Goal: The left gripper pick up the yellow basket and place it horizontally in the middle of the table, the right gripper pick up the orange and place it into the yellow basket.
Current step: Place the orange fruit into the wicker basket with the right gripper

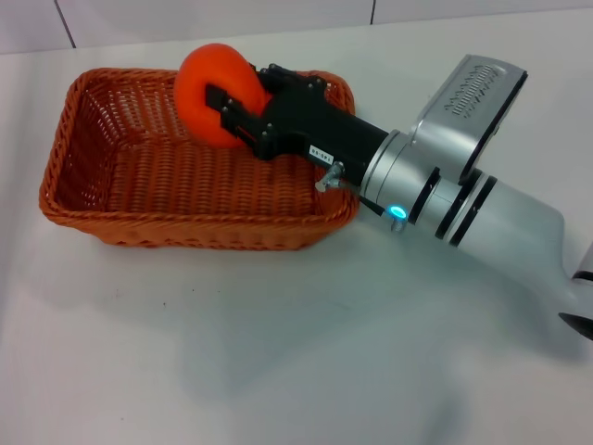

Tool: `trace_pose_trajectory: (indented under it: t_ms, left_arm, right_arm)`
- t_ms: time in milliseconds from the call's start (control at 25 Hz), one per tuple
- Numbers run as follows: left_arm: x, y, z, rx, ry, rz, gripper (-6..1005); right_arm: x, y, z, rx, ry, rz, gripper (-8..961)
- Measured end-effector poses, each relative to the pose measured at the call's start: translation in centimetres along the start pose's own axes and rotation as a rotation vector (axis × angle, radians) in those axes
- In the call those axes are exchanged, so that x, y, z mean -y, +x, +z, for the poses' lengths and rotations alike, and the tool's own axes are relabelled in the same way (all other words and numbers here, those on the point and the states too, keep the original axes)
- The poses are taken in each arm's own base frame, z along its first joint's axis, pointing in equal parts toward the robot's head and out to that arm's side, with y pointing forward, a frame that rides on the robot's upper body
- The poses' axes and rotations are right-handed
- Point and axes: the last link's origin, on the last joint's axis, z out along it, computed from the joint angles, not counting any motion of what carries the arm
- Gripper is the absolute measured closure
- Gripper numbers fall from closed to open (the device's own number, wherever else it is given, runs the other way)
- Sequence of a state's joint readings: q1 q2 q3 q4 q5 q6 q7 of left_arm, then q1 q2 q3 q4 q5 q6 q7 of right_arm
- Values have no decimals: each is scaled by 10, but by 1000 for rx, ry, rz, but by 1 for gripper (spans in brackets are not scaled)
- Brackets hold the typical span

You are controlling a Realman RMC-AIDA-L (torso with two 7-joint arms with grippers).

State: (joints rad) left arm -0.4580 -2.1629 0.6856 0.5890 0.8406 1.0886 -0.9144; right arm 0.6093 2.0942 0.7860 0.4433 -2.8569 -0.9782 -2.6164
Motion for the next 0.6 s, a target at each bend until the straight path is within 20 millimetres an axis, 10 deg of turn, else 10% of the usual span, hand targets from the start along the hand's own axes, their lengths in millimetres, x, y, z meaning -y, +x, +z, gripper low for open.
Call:
trace_pose_trajectory:
  t_ms: [600]
  left_arm:
    - [1,-1,-2,3,5,-1,124]
  right_arm:
    - [-6,-3,-5,15,-19,55,170]
